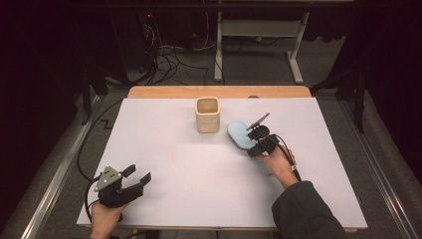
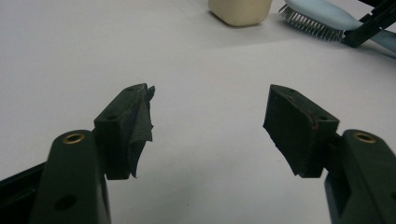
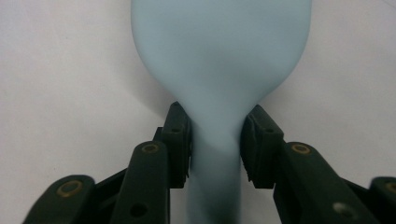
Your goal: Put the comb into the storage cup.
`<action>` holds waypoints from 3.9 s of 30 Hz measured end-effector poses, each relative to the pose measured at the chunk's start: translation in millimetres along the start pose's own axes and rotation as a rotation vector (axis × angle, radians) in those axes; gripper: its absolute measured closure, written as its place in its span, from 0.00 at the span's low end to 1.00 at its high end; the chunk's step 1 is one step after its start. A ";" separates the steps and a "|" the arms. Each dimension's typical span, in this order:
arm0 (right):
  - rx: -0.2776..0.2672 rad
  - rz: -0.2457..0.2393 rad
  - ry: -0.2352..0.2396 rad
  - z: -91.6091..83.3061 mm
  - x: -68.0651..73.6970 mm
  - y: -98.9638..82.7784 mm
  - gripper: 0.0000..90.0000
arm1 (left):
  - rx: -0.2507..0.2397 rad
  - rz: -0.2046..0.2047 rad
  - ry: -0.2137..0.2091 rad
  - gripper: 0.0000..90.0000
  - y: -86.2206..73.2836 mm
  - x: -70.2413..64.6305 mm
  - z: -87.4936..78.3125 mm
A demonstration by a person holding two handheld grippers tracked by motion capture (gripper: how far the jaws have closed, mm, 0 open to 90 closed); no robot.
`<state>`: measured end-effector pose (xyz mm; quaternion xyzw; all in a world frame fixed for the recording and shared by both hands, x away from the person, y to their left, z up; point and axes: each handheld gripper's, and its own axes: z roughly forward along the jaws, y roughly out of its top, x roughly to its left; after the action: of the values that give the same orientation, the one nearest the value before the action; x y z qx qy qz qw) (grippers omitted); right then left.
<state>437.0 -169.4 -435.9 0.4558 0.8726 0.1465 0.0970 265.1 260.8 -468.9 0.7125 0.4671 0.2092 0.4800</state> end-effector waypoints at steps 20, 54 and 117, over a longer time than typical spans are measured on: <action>-0.011 -0.034 0.023 -1.4 0.2 -2.0 0.78 | 0.000 0.002 -0.003 0.36 -0.1 0.0 0.2; -0.191 -0.046 0.072 -50.5 -1.8 -40.5 0.78 | -0.001 0.006 -0.003 0.36 0.1 -0.3 0.4; -0.464 -0.056 0.188 -67.8 20.8 -129.1 0.78 | 0.003 0.109 -0.125 0.34 38.6 -49.7 23.5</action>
<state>305.6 -233.5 -417.5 0.3812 0.8331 0.3820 0.1213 276.9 202.3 -438.2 0.7491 0.3971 0.1893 0.4953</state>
